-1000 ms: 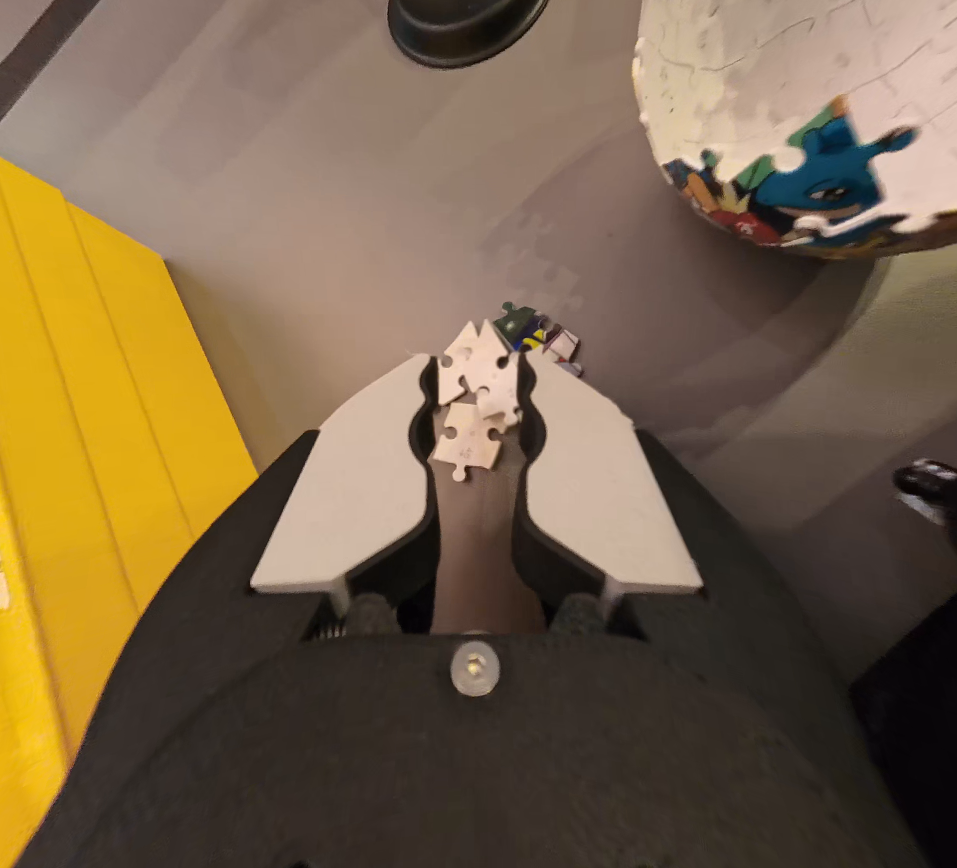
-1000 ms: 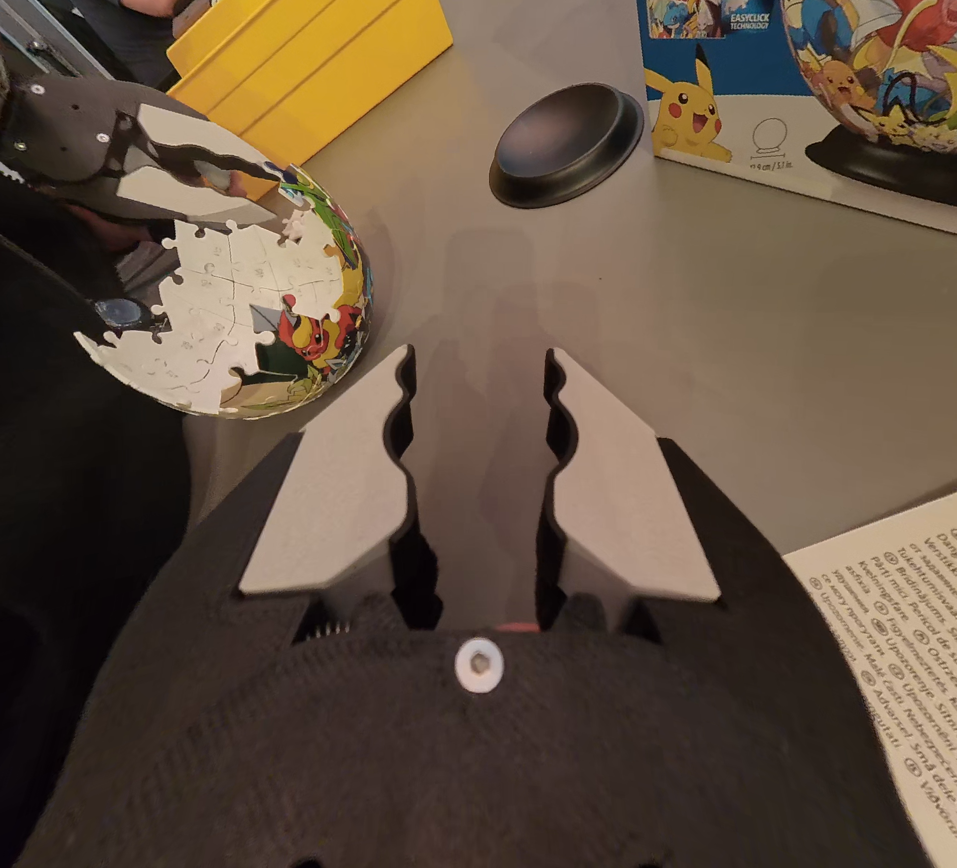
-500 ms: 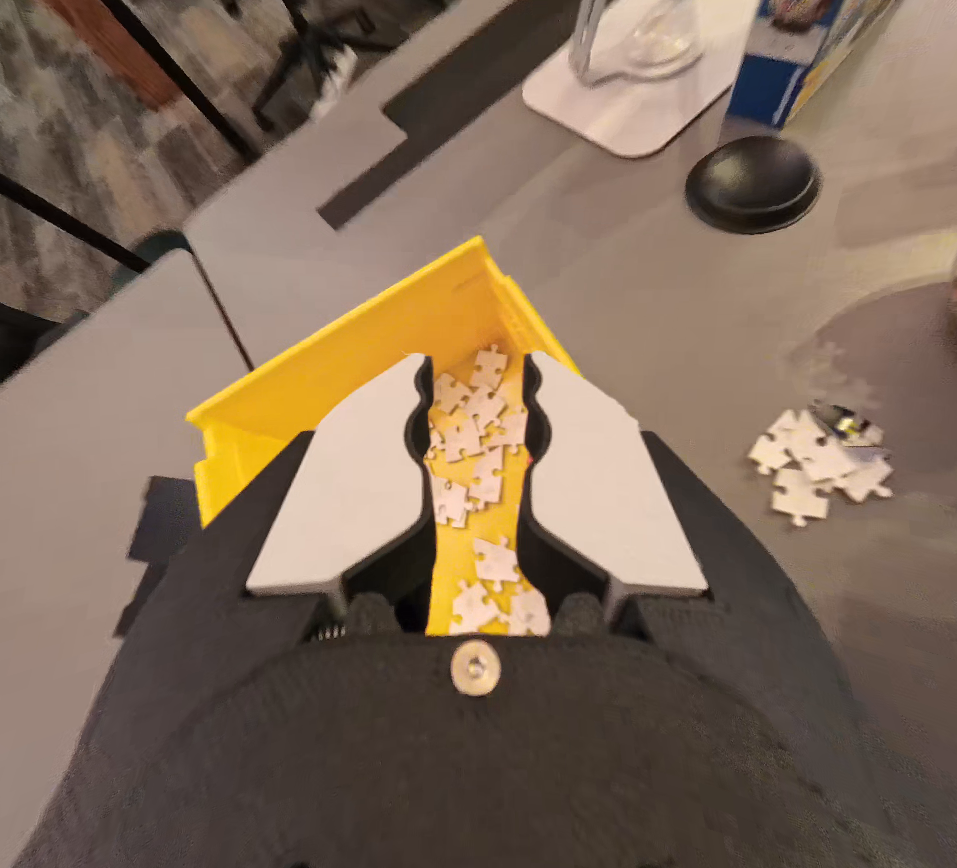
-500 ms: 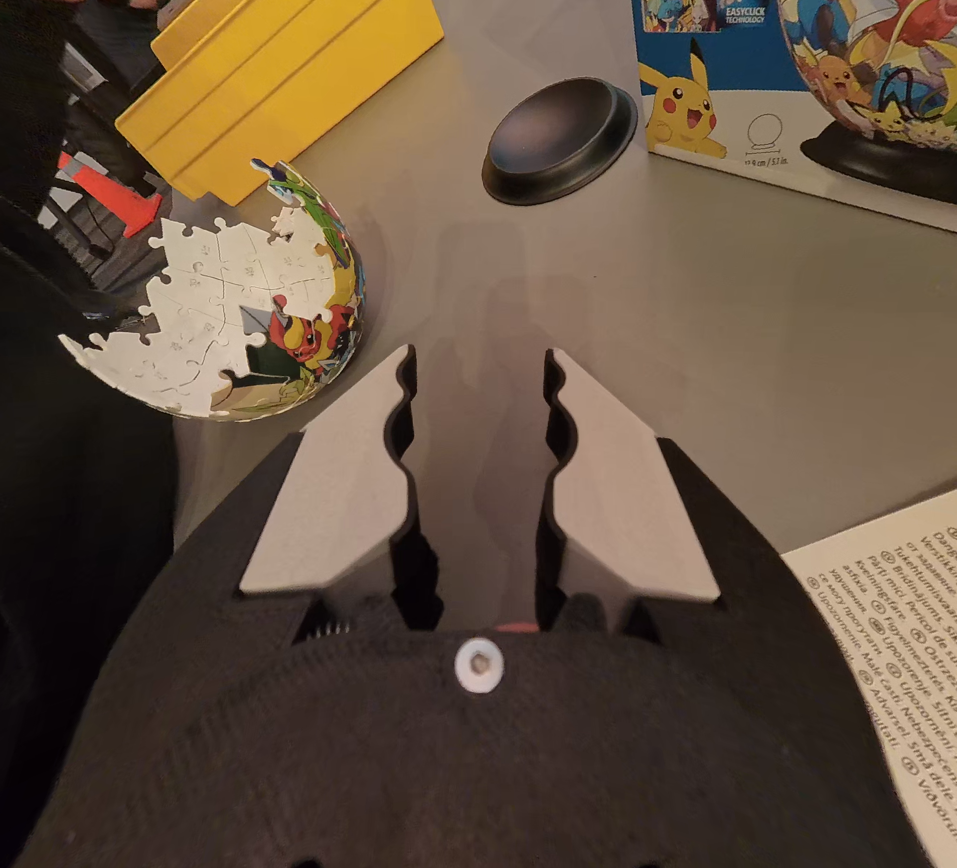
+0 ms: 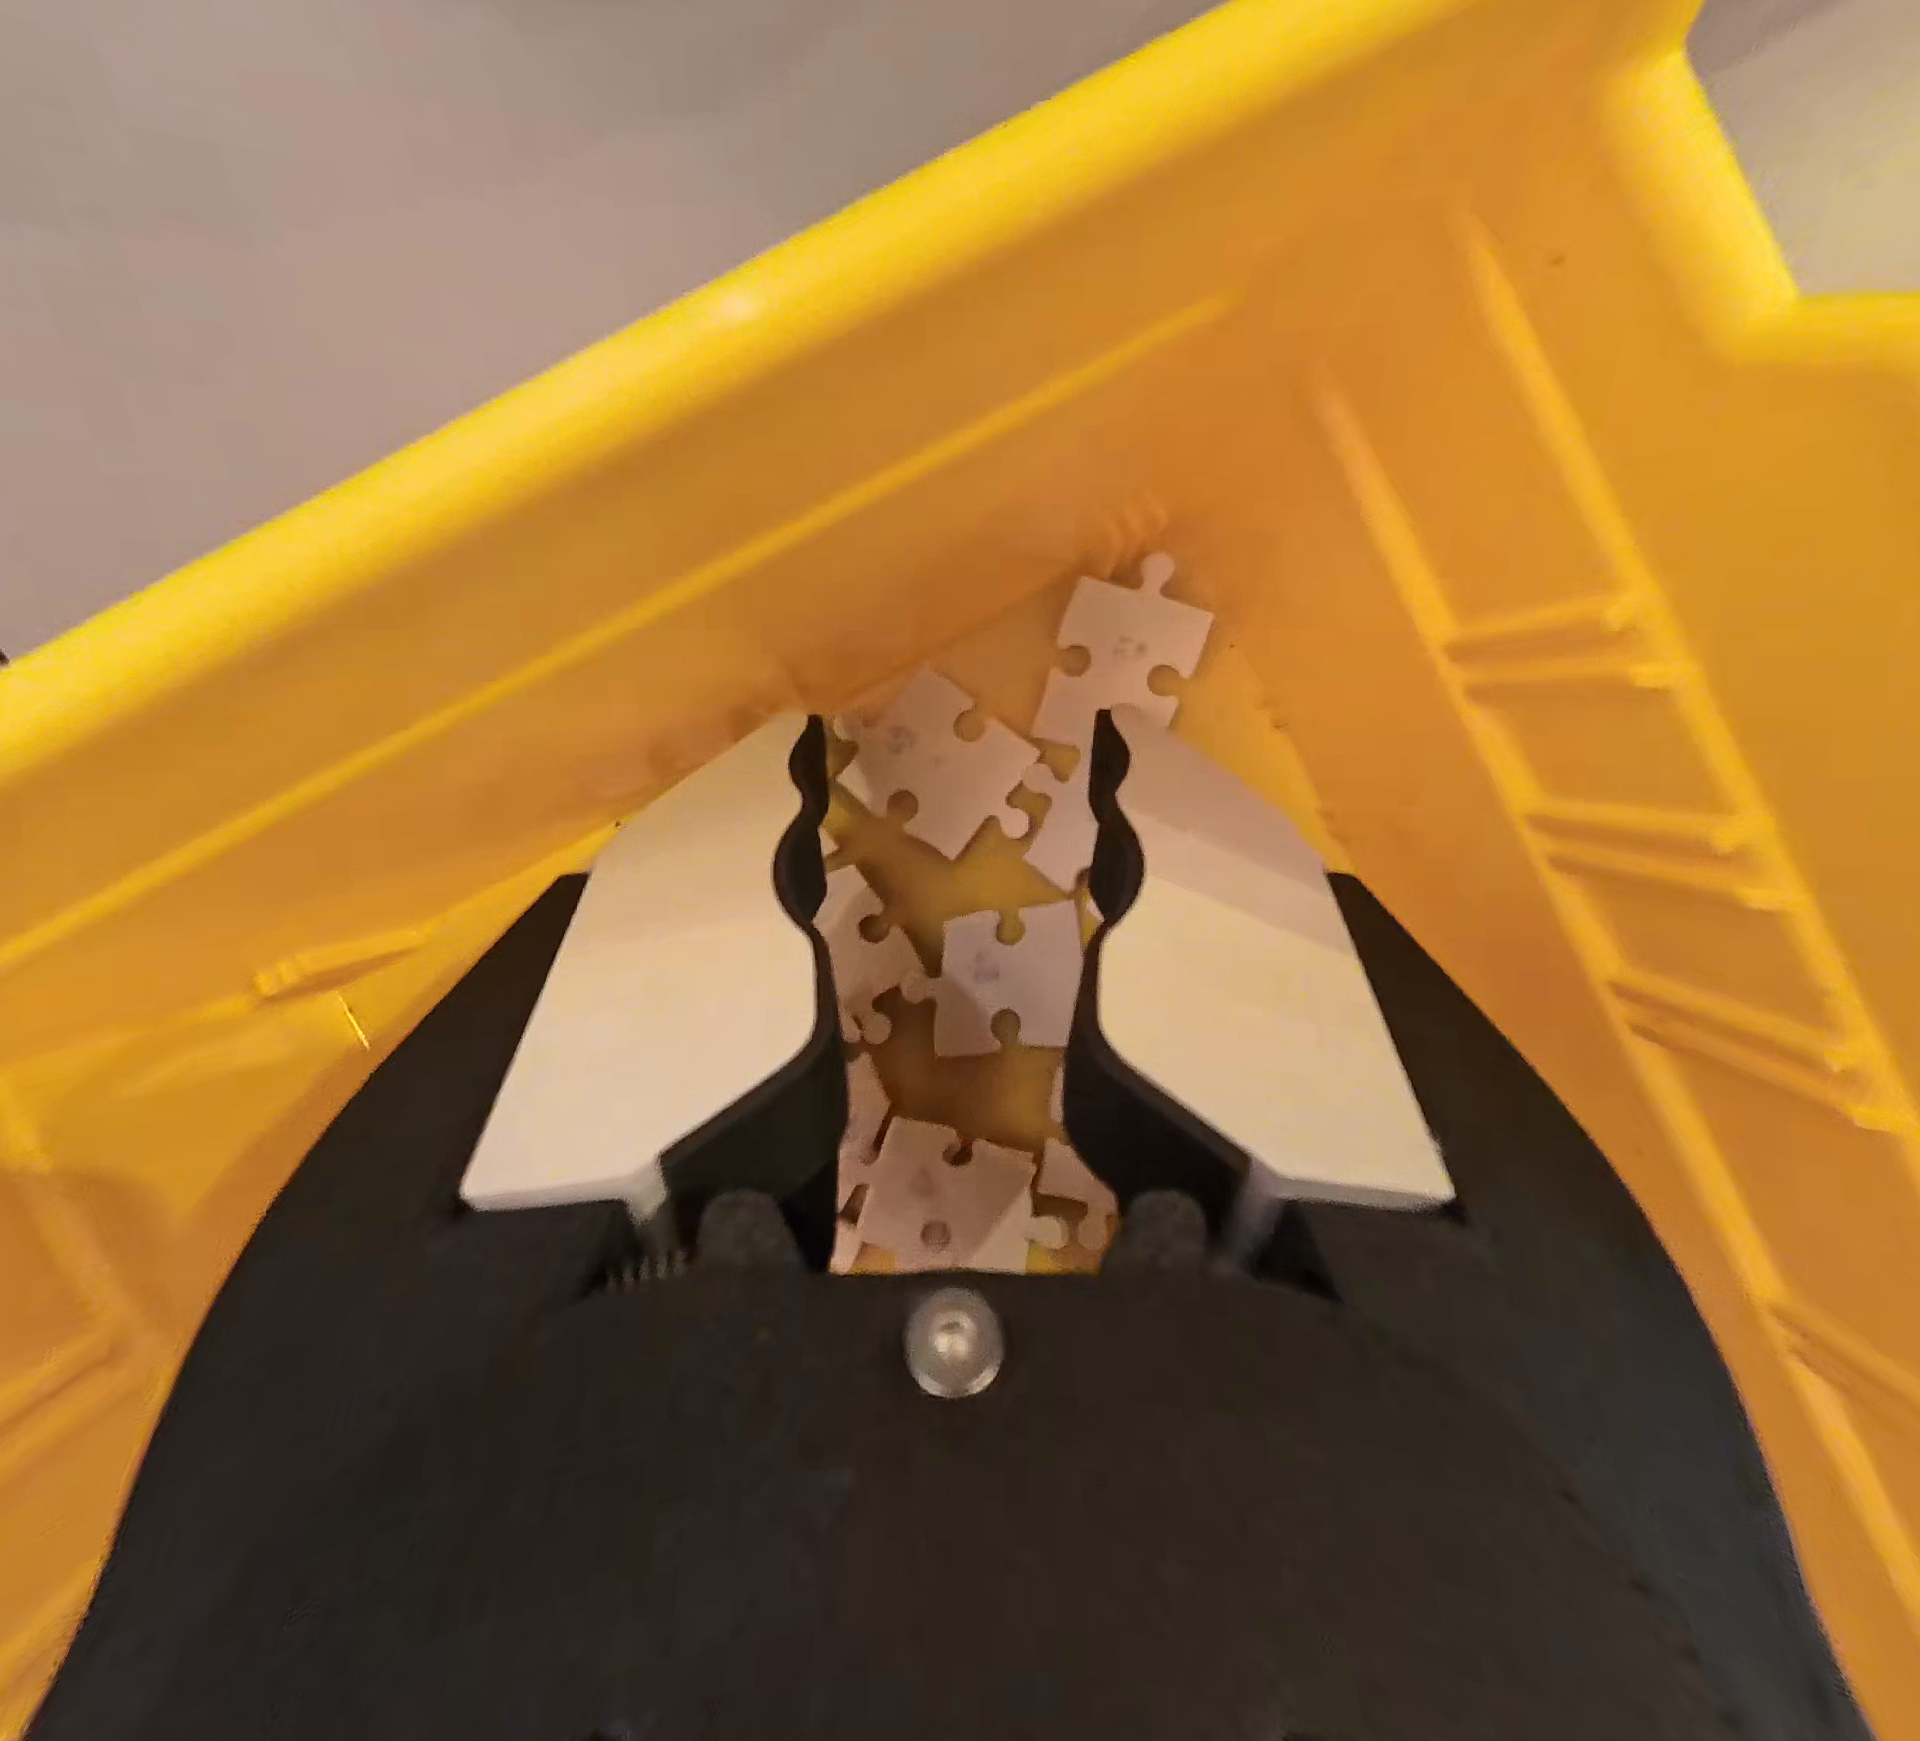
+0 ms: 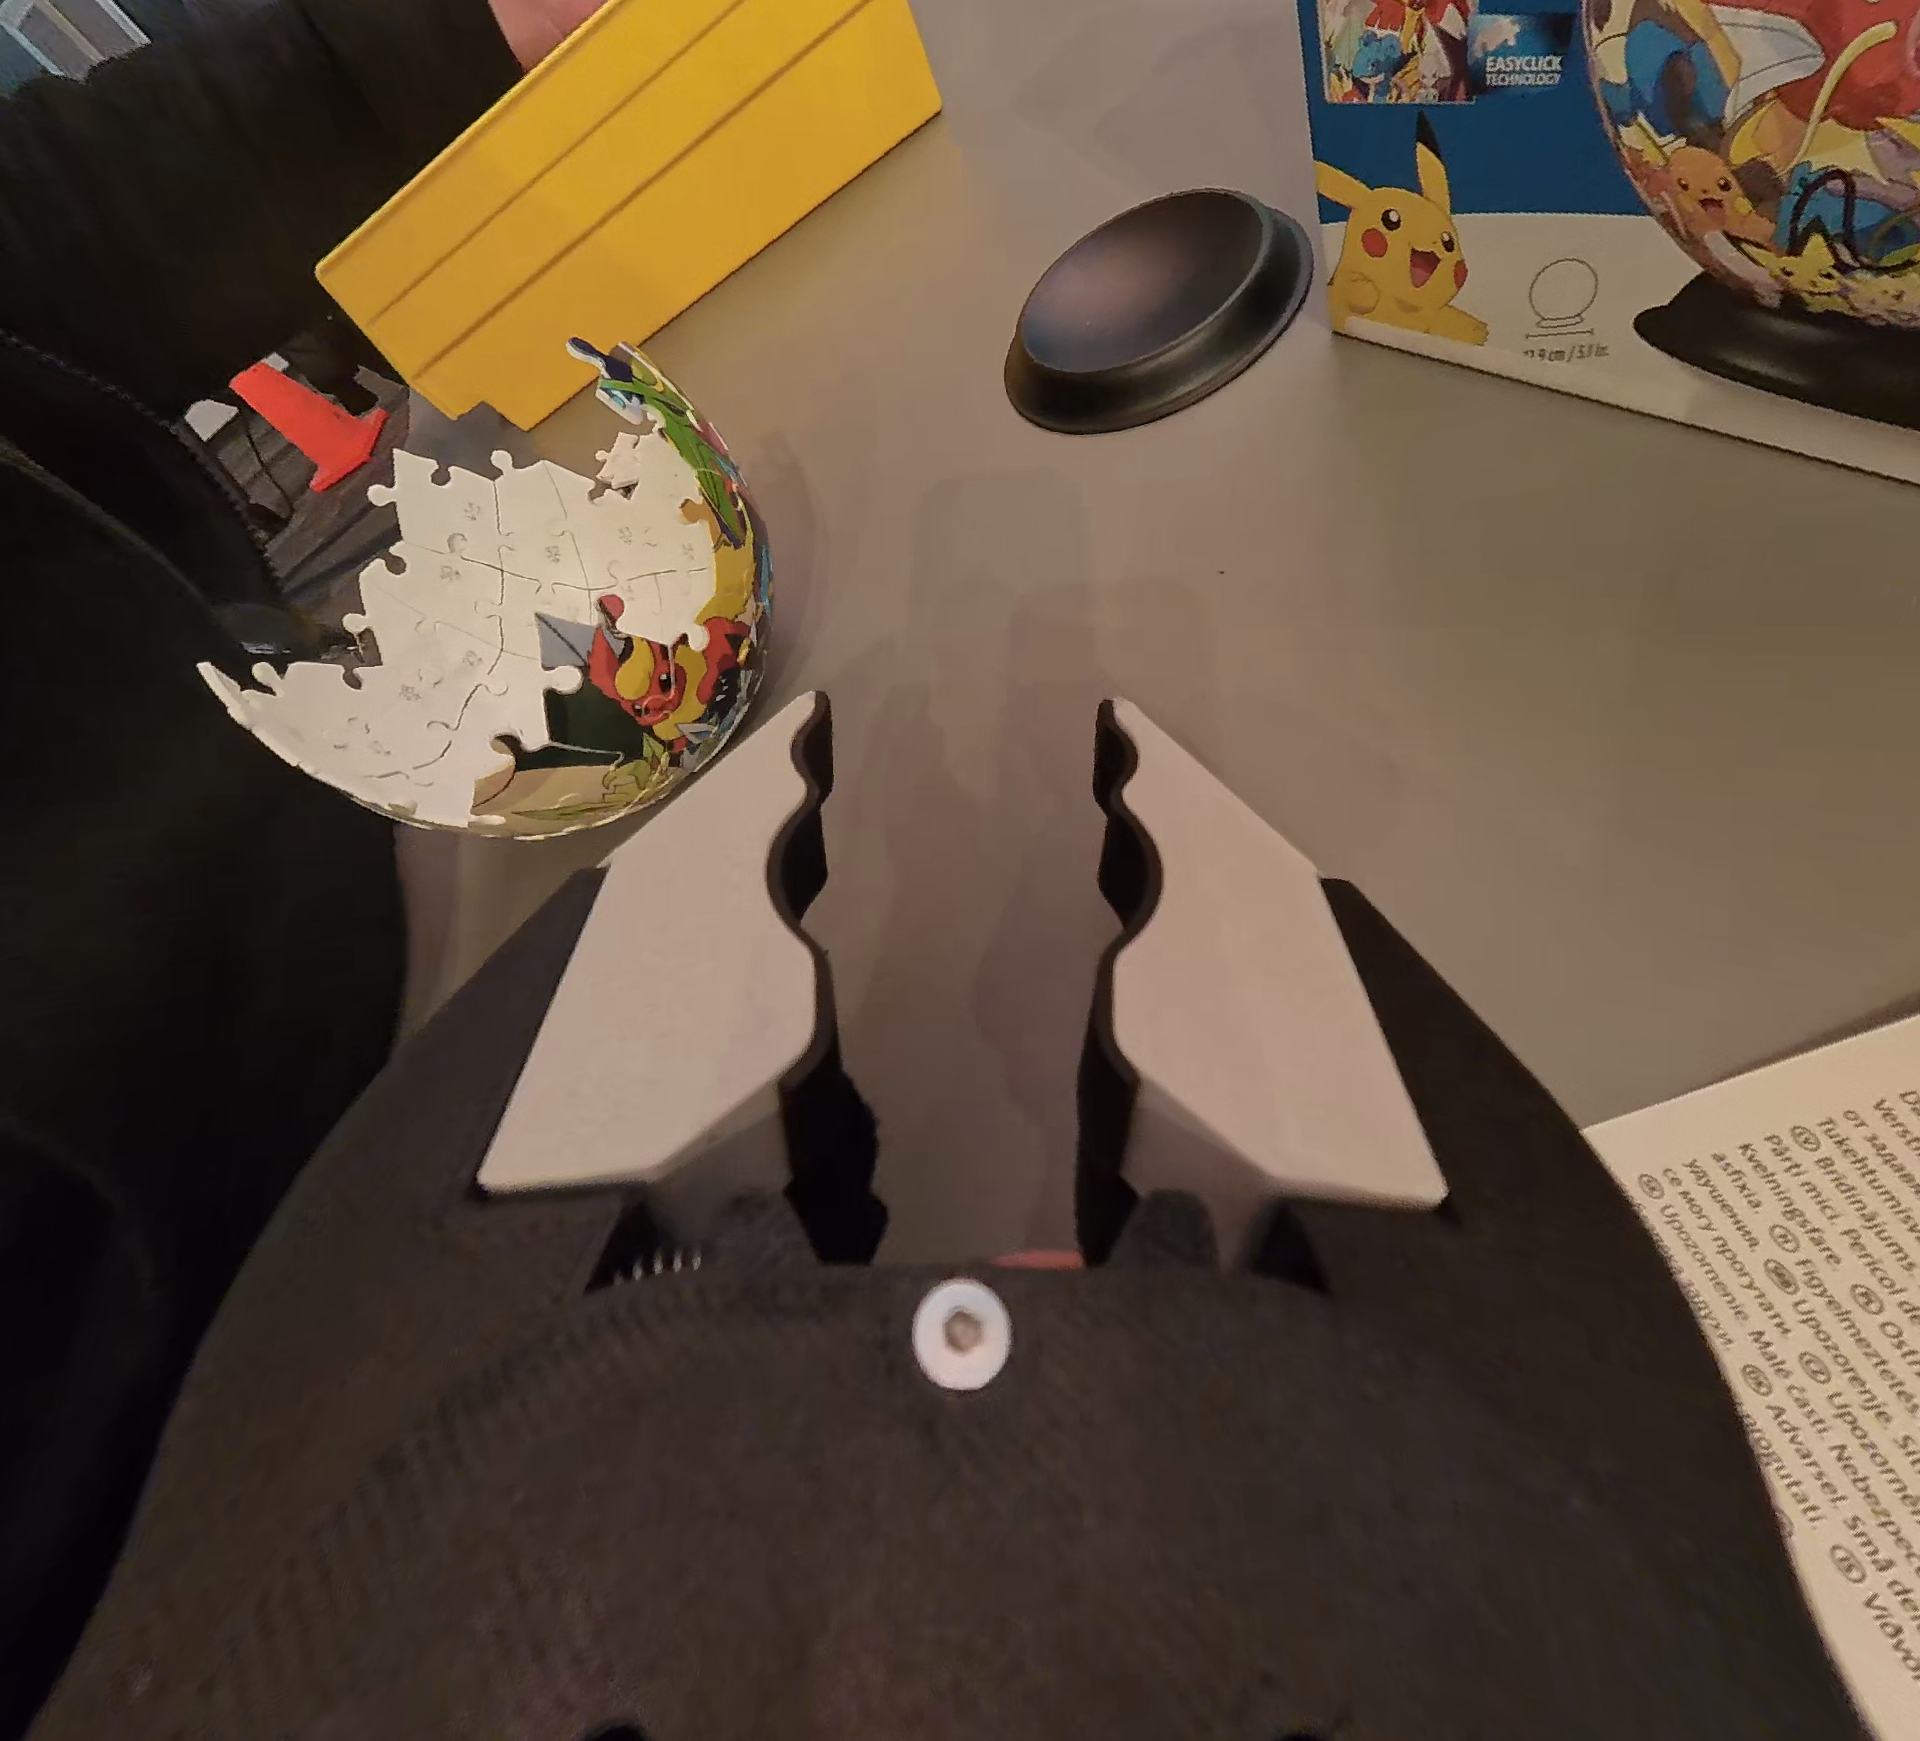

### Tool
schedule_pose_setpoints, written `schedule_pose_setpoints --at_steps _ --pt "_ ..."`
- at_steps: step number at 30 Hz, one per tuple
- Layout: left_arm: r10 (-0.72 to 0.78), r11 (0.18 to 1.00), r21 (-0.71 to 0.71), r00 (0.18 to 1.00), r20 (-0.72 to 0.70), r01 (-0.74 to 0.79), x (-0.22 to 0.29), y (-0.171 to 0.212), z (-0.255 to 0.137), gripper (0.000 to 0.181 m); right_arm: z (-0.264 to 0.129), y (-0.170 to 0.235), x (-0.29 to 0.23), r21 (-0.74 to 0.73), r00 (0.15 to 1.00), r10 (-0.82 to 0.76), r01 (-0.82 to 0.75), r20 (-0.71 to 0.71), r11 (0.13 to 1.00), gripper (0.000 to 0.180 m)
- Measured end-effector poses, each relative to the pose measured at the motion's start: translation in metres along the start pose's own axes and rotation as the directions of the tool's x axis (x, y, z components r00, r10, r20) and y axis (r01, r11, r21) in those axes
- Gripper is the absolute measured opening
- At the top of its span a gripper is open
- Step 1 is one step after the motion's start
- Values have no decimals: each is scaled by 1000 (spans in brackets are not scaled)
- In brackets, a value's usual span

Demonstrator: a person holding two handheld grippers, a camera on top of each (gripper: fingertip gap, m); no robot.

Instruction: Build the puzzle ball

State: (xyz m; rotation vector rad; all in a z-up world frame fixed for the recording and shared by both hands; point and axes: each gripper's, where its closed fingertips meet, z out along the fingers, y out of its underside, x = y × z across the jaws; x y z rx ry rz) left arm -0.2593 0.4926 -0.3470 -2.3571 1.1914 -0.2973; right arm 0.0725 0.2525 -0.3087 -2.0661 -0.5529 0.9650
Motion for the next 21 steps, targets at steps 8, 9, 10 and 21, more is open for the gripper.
schedule_pose_setpoints --at_steps 8,9,10,21 --pt "-97 994 42 995 -5 97 -11 5 2 25 0 0 -1 3 1000 -2 2 9 1000 50" --pt "-87 996 36 996 1 87 -11 5 2 25 0 0 -2 3 1000 -2 2 11 1000 50" --pt "-82 996 30 997 7 82 -11 5 2 25 -1 0 -2 4 1000 -3 3 12 1000 50" --pt "-105 971 215 994 -8 104 7 -24 -64 1 -1 -1 -3 7 1000 -3 3 17 1000 50"
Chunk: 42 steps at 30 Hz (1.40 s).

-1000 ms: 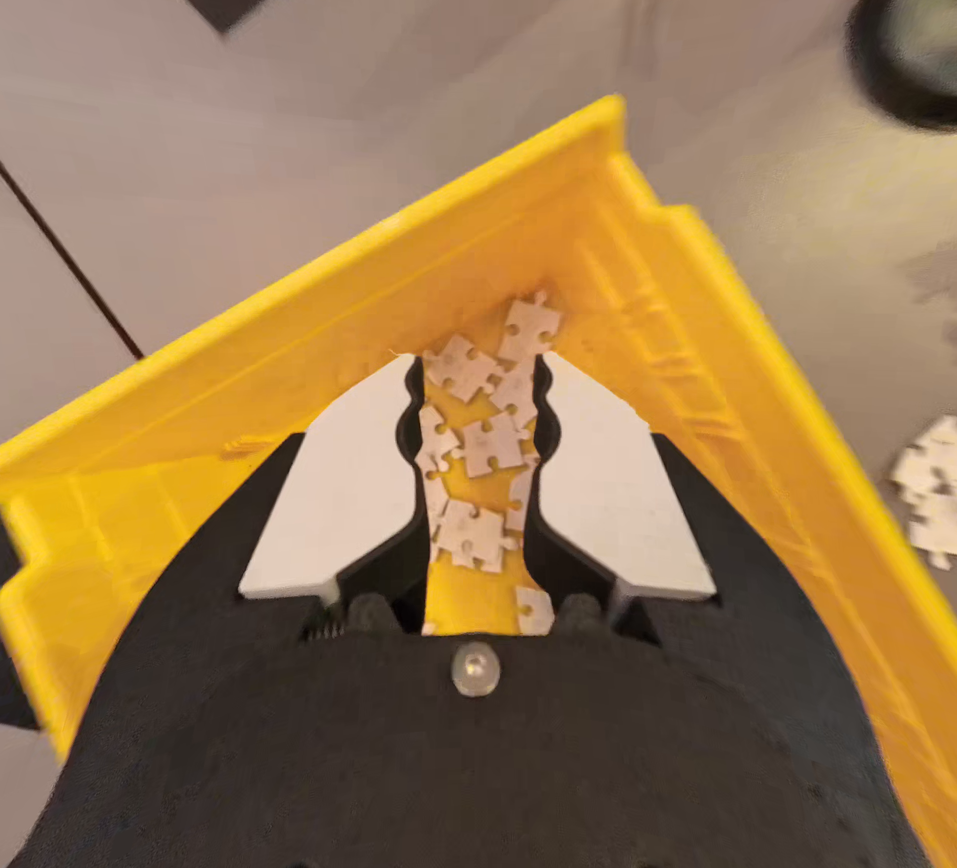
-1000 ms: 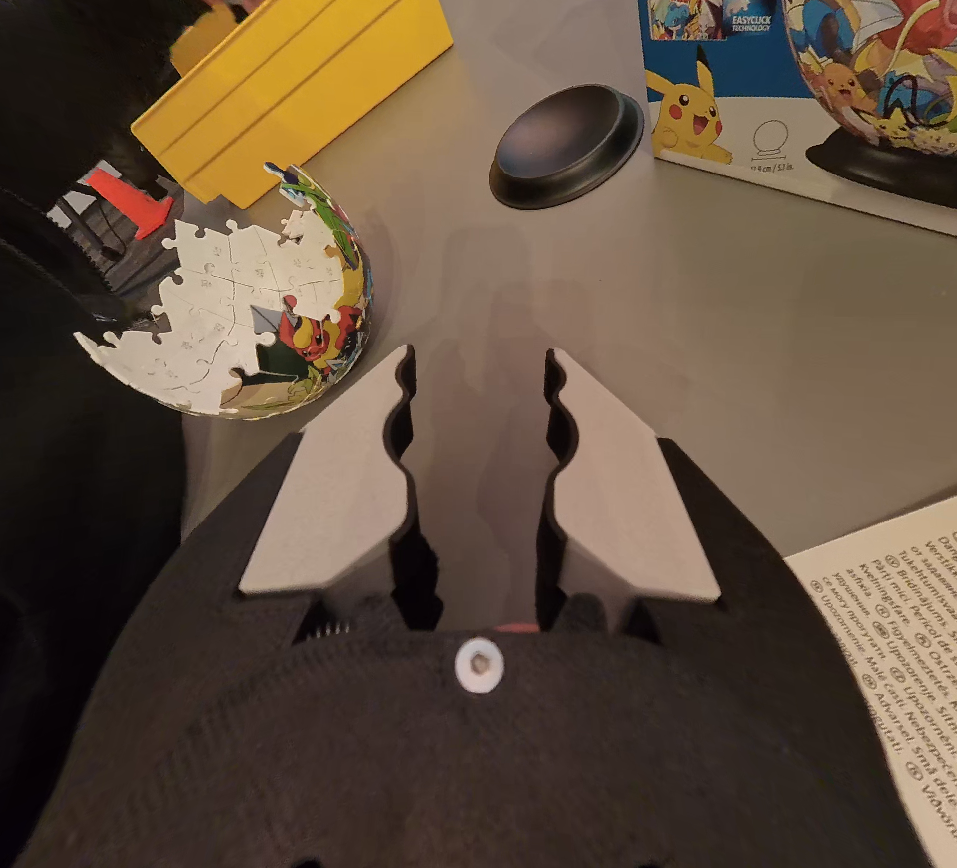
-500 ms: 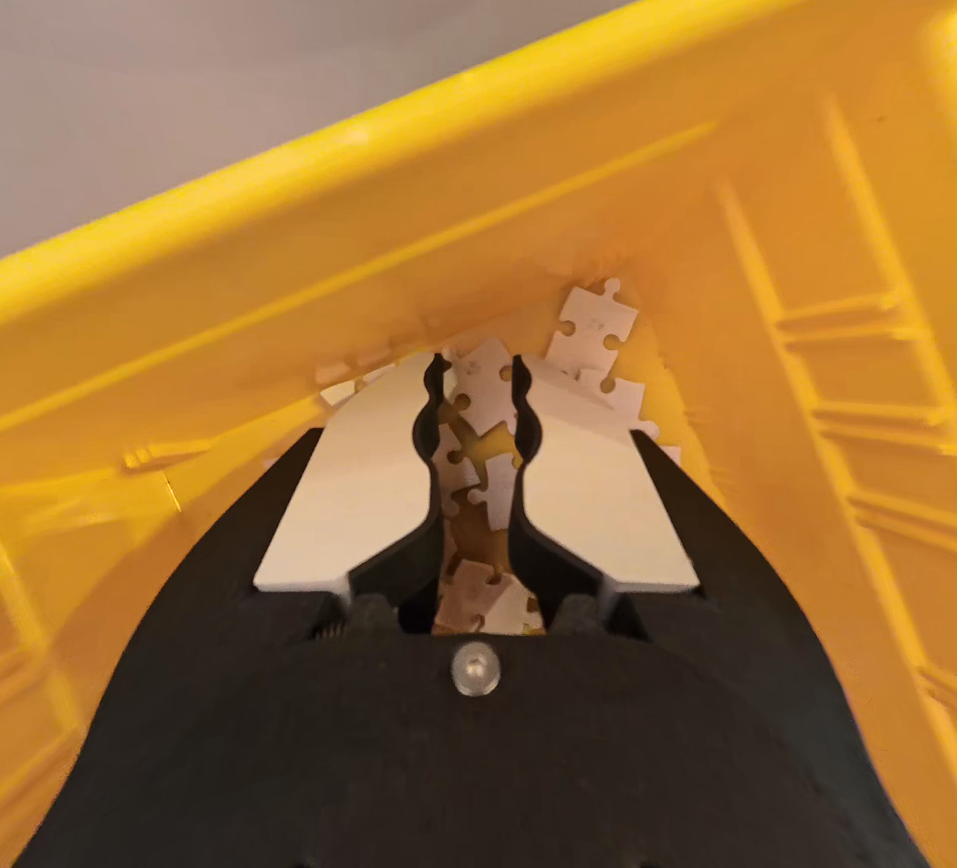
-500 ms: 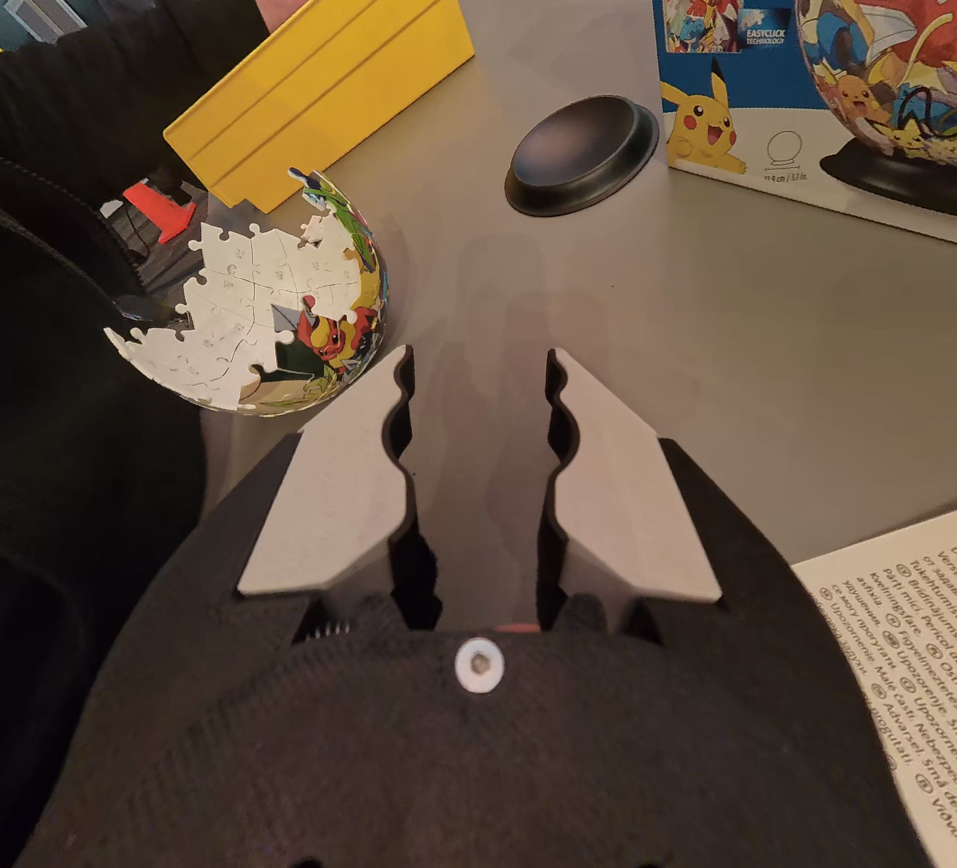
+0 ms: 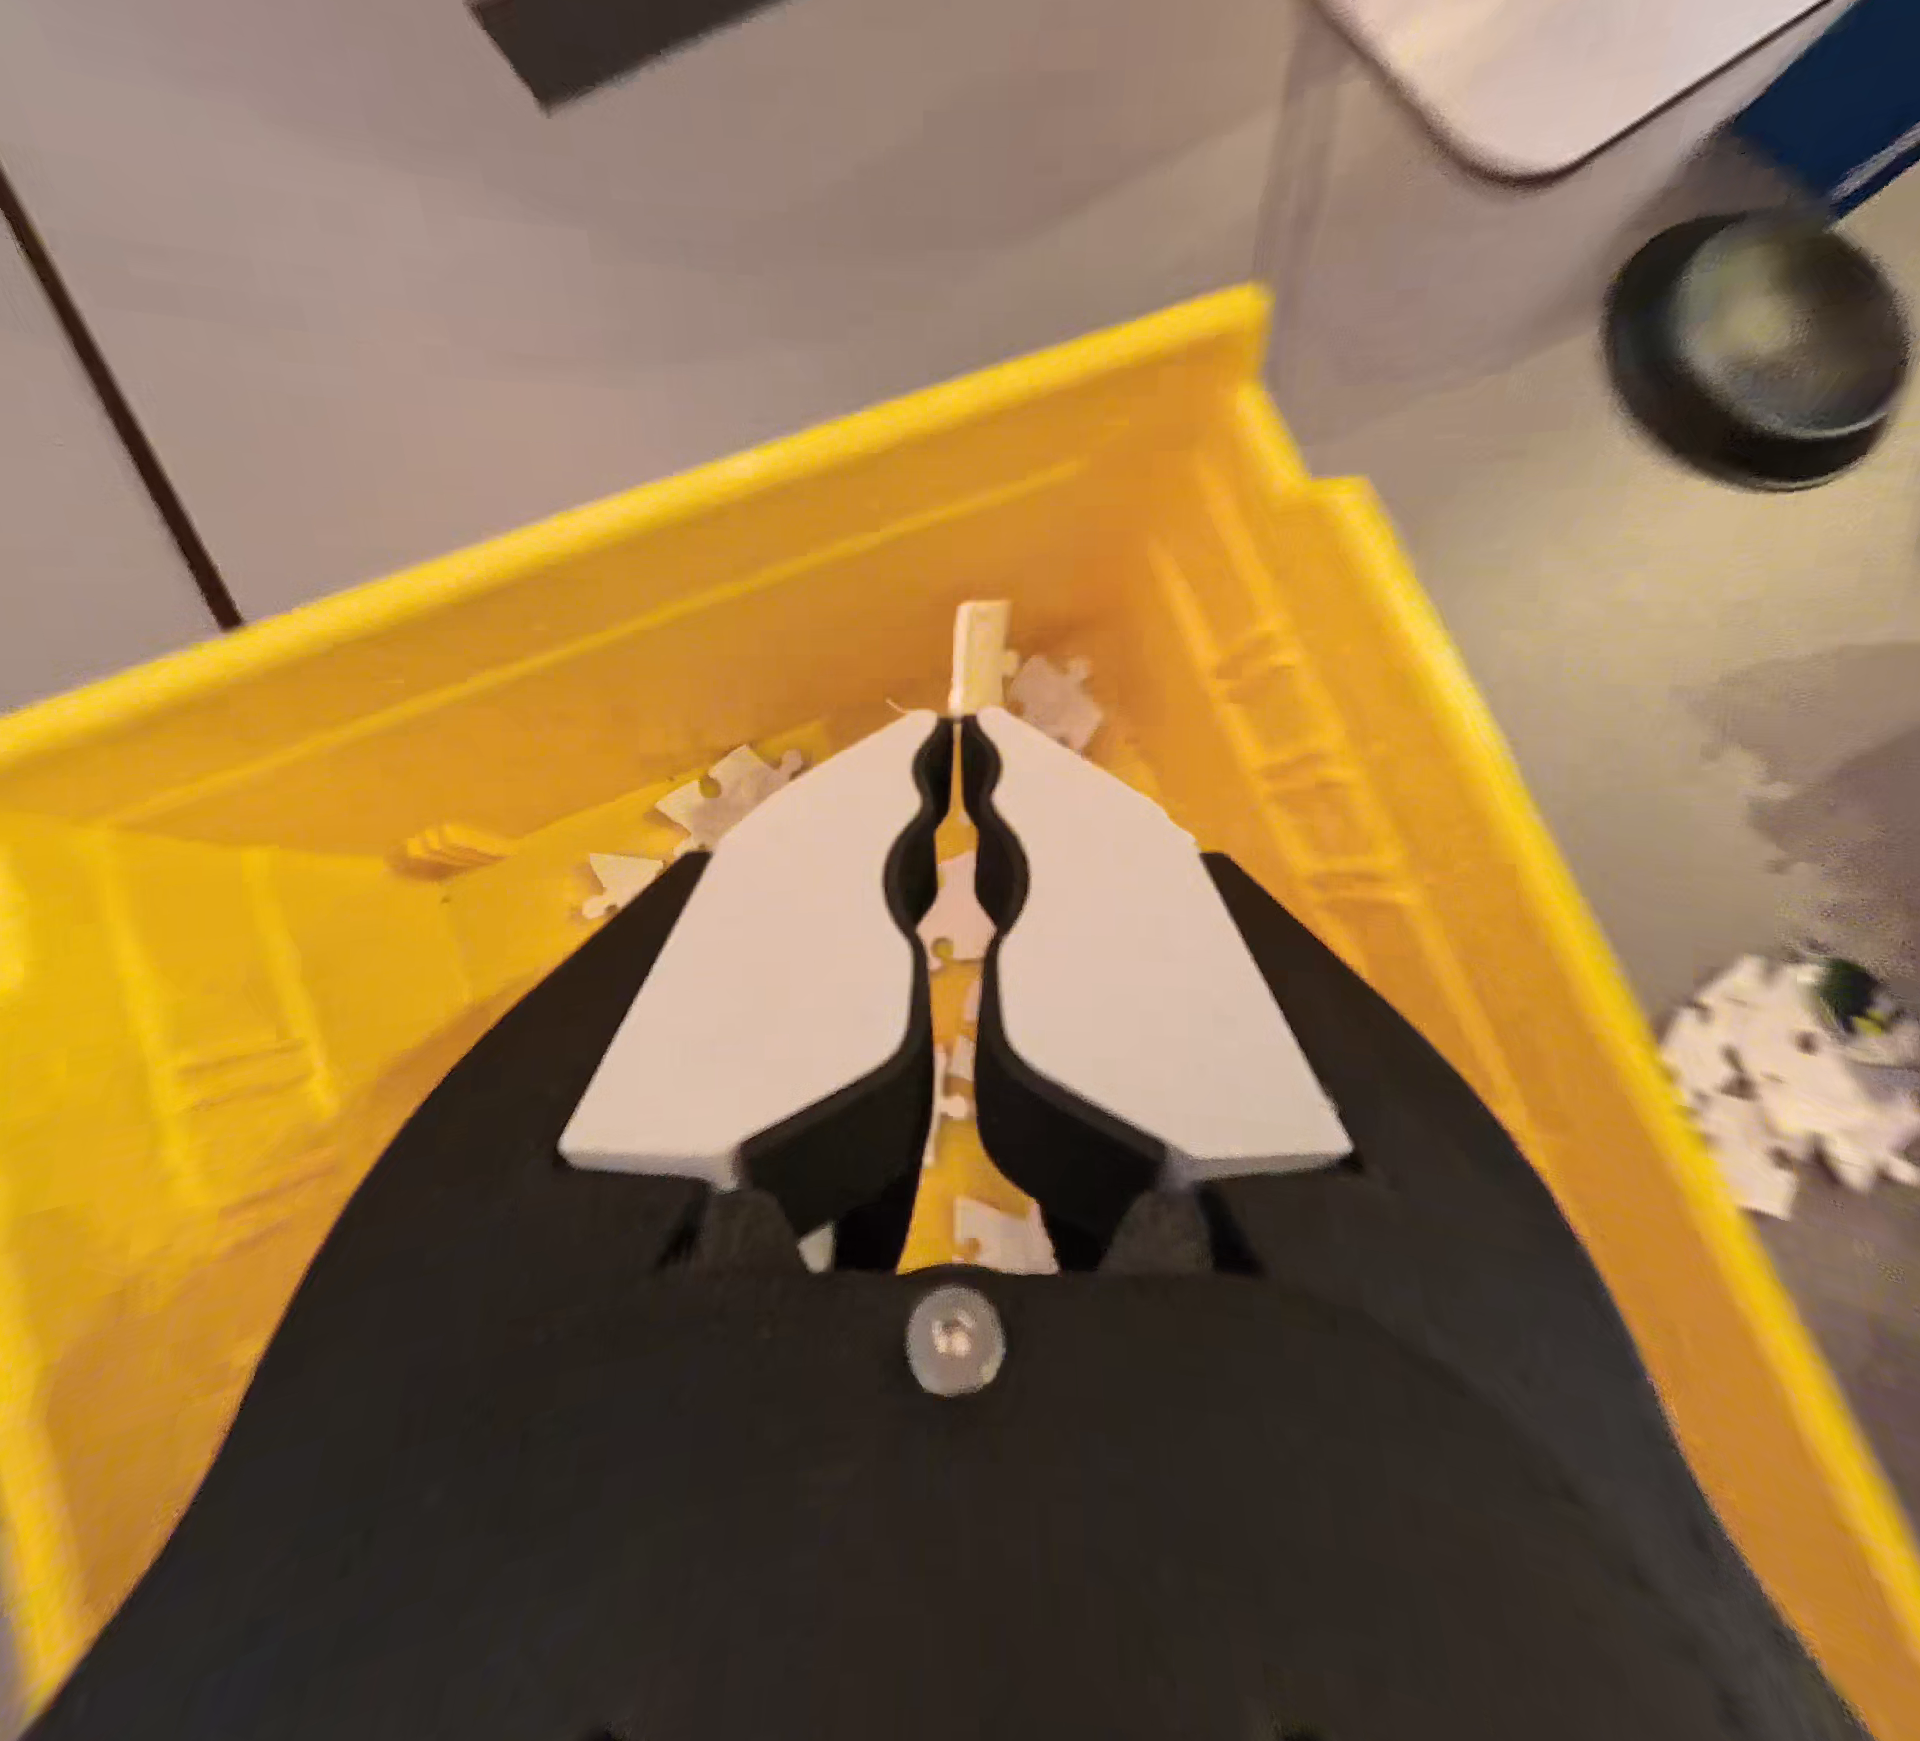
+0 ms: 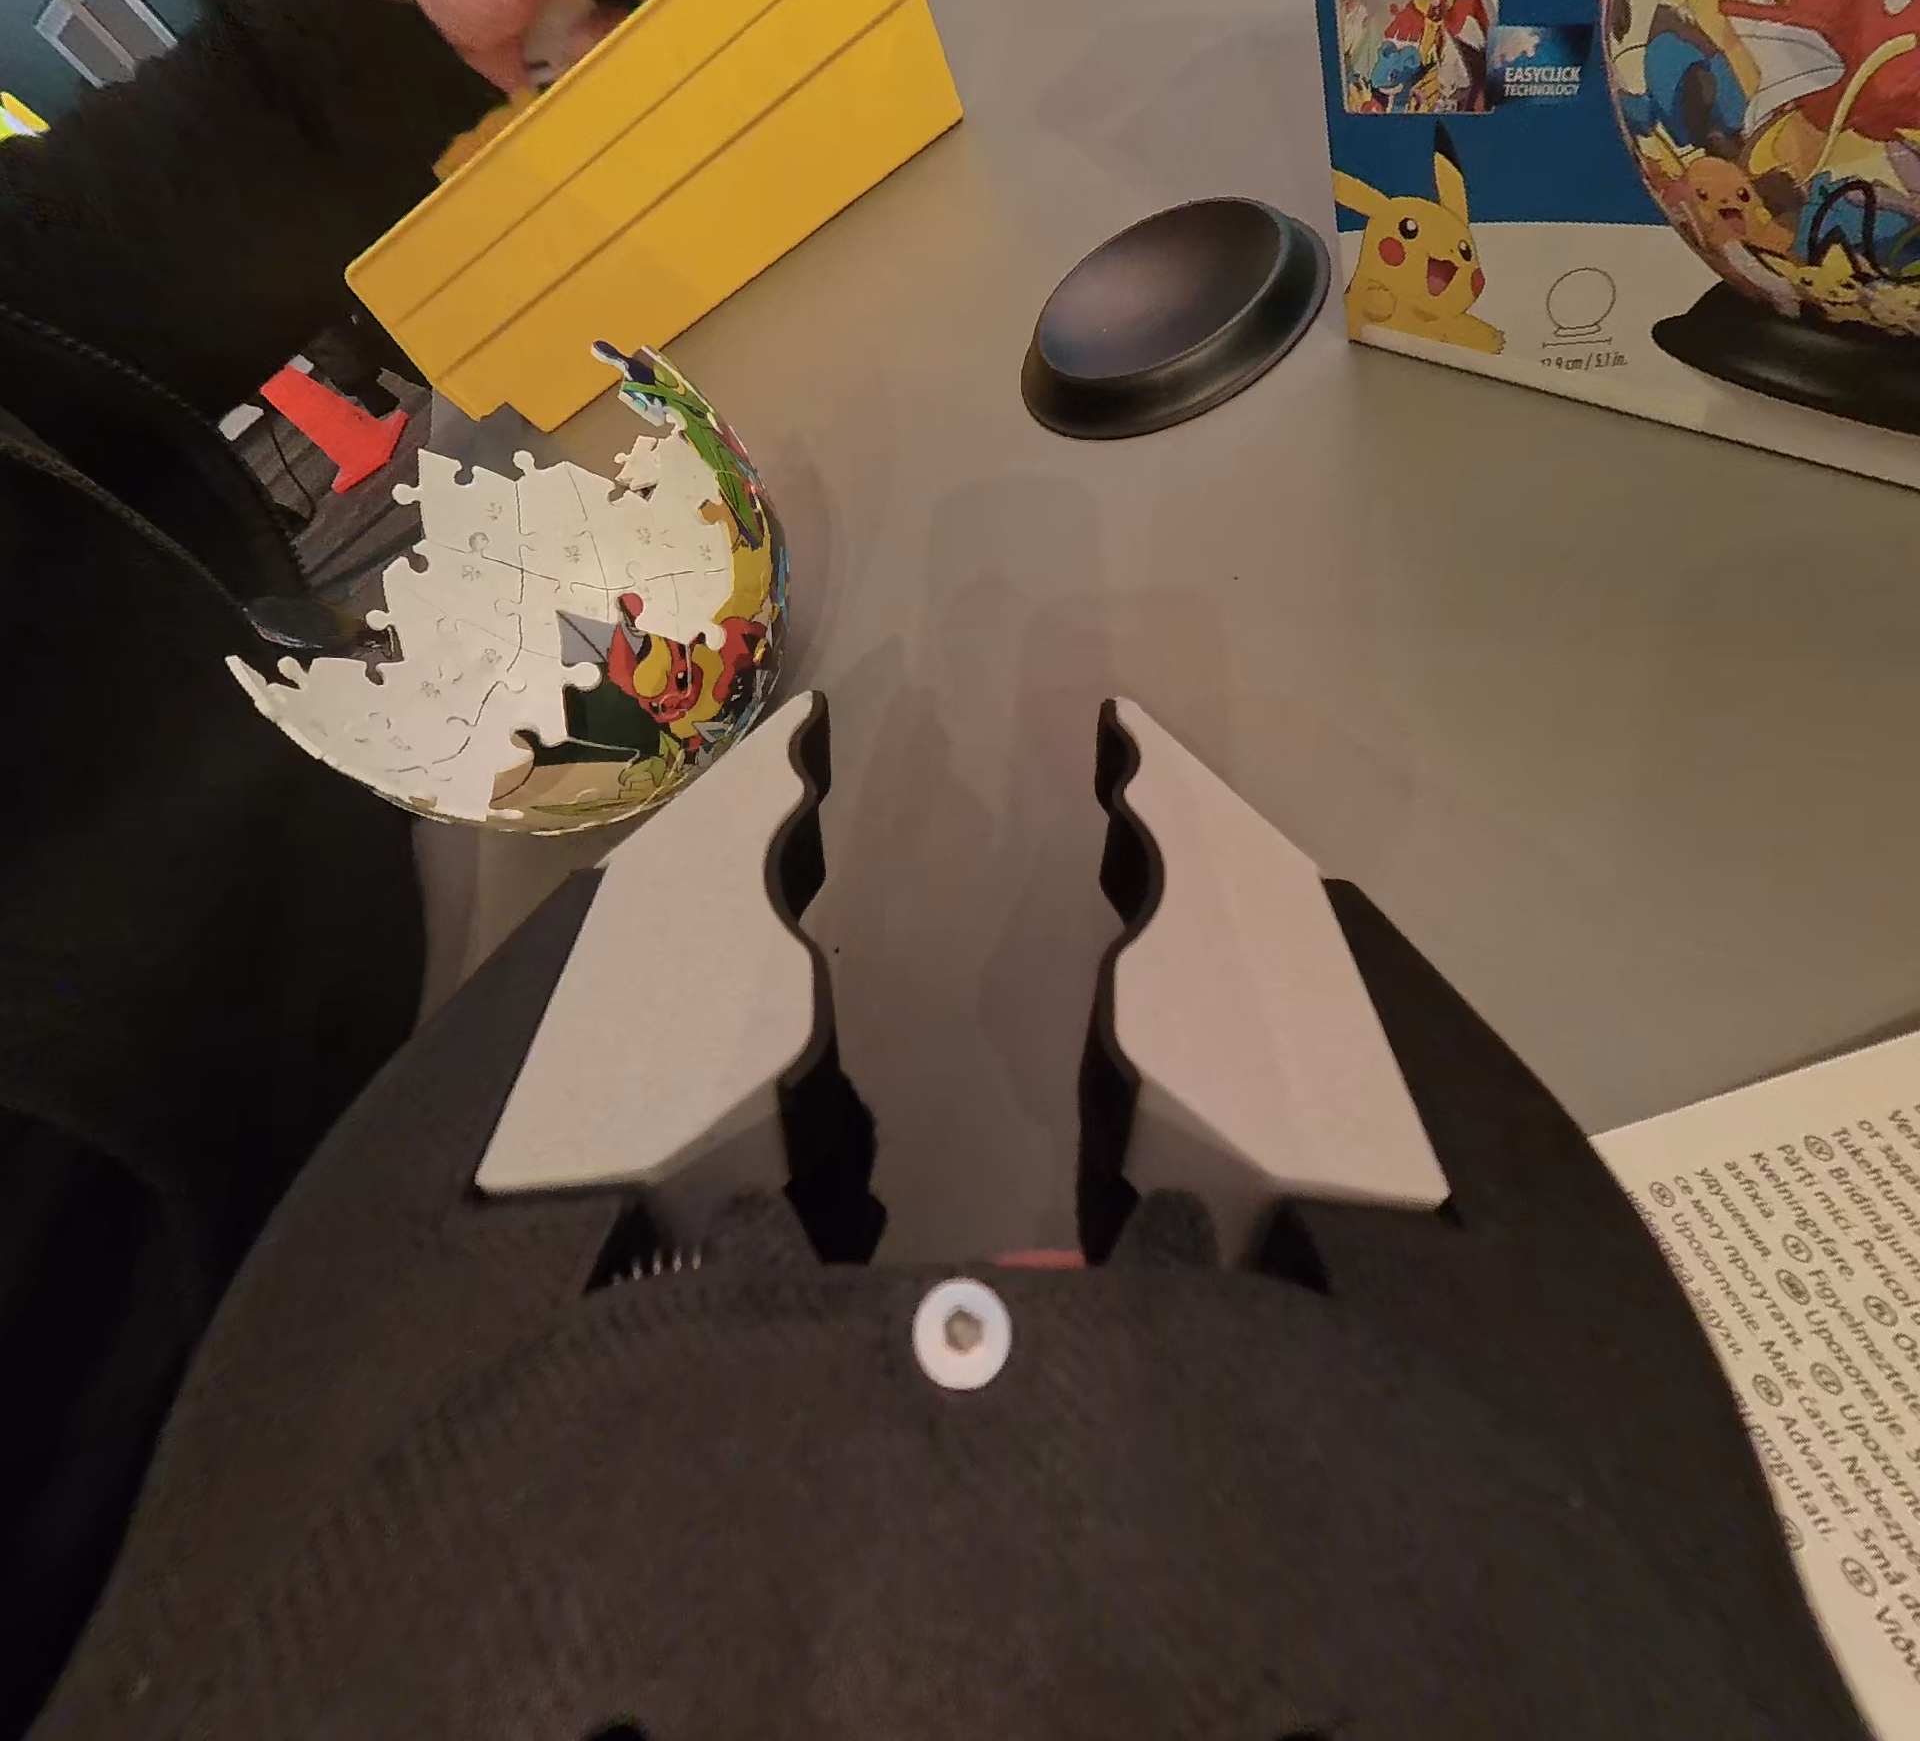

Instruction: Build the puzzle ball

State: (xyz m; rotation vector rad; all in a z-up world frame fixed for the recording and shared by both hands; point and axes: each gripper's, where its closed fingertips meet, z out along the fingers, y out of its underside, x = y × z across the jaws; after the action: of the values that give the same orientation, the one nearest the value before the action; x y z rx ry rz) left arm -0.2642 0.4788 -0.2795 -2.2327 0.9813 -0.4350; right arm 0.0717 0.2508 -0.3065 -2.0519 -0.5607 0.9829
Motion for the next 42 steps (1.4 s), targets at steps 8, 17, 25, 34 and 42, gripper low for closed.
schedule_pose_setpoints --at_steps 8,17,25,34,42 --pt "77 997 -12 995 60 -77 15 5 -36 1 1 2 -2 -9 1000 -13 13 5 1000 50" --pt "192 960 205 981 16 -191 129 -36 -106 1 1 2 -2 -10 1000 -7 7 7 1000 50" --pt "160 972 177 987 -1 -158 236 33 -46 1 1 2 -2 -11 1000 -12 12 9 1000 51" --pt "-71 992 105 997 -1 71 221 91 -7 9 1 3 -2 -18 1000 -14 14 0 1000 50" --pt "4 978 209 1000 -27 2 236 69 -43 19 1 2 0 -12 1000 -2 2 -5 1000 50"
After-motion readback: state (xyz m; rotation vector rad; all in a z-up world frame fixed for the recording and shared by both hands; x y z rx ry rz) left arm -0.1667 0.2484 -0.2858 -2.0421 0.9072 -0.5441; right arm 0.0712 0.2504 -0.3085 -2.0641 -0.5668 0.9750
